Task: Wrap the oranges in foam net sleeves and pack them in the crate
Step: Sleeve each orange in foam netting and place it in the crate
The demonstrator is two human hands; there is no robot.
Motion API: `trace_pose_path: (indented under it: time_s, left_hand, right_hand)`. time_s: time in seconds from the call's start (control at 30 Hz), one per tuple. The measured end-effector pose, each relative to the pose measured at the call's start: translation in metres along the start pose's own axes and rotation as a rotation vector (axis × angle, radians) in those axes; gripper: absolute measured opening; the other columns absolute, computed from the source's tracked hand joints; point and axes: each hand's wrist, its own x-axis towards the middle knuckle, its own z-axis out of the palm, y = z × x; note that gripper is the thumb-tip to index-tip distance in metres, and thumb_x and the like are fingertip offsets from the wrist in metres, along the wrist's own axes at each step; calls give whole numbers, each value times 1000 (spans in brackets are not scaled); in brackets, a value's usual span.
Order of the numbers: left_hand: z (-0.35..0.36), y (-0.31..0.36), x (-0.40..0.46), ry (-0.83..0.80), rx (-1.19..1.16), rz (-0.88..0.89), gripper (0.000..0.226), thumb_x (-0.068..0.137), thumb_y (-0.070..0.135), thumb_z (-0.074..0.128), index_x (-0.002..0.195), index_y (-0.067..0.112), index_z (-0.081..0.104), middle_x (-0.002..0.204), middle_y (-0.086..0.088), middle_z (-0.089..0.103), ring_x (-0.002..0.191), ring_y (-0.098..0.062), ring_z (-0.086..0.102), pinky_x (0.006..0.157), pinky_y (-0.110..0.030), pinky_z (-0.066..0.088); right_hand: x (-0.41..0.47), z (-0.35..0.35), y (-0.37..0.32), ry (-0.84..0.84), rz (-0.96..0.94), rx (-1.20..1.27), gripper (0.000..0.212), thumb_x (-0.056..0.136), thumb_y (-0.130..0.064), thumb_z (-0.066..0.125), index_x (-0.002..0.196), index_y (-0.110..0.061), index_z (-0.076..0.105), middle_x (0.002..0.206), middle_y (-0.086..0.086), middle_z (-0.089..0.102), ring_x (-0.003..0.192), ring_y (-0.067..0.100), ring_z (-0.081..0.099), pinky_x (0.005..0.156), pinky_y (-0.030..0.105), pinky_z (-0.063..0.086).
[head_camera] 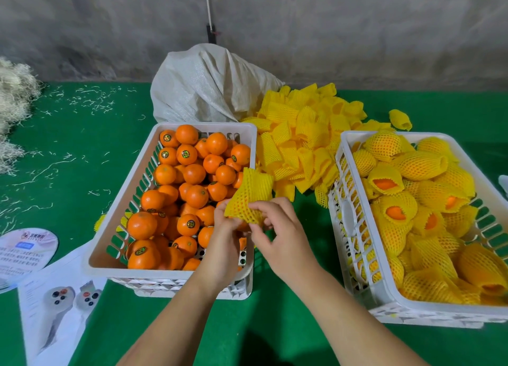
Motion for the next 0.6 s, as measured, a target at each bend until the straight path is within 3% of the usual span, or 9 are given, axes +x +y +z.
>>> trace_pose_path:
  time_s: [0.1, 0.17, 0.3, 0.47, 0.53, 0.6]
  left_hand:
    - [1, 1, 0, -62, 77, 32, 59, 97, 17, 68, 148, 38, 47, 141, -4, 65, 132, -25, 60, 106, -43, 53]
    - [4, 0, -2, -70, 148, 94, 64, 99, 26, 75, 155, 31, 45, 145, -4, 63, 135, -23, 60, 109, -39, 52]
    - [11, -1, -7, 130, 238, 192, 60, 84, 55, 85, 135, 37, 58, 130, 2, 70, 119, -21, 69, 99, -38, 59]
    - [16, -2, -4, 293, 247, 205, 55, 78, 65, 81, 122, 43, 57, 115, 8, 72, 106, -12, 71, 86, -30, 60]
    - [16, 0, -5, 286, 250, 221, 56, 76, 70, 82, 119, 46, 56, 113, 10, 71, 104, -11, 72, 83, -26, 58]
    - [15, 1, -7, 214, 227, 230, 57, 77, 63, 86, 119, 42, 54, 112, 9, 71, 102, -13, 72, 81, -27, 59]
  right_hand:
    - [2, -3, 7, 132, 8, -6, 33, 101, -14, 63, 132, -17, 70, 126, -2, 49, 110, 2, 57, 88, 14, 50]
    - [5, -9, 9, 175, -27, -55, 31, 103, -17, 58, 131, -14, 71, 129, 2, 59, 114, 11, 61, 93, 22, 54]
    - [7, -19, 11, 256, -137, -201, 22, 97, -1, 66, 118, 0, 74, 110, 10, 73, 98, 21, 70, 84, 33, 60]
    - [-4, -2, -2, 213, -214, -211, 20, 94, 2, 67, 113, 2, 75, 105, 12, 73, 95, 24, 71, 83, 33, 60]
    - [-7, 1, 0, 209, -144, -146, 22, 93, 1, 70, 115, 0, 72, 106, 8, 70, 95, 21, 68, 81, 35, 59]
    - [-8, 2, 1, 183, 33, -69, 31, 92, -5, 72, 123, -6, 65, 111, 1, 61, 98, 16, 63, 80, 31, 57]
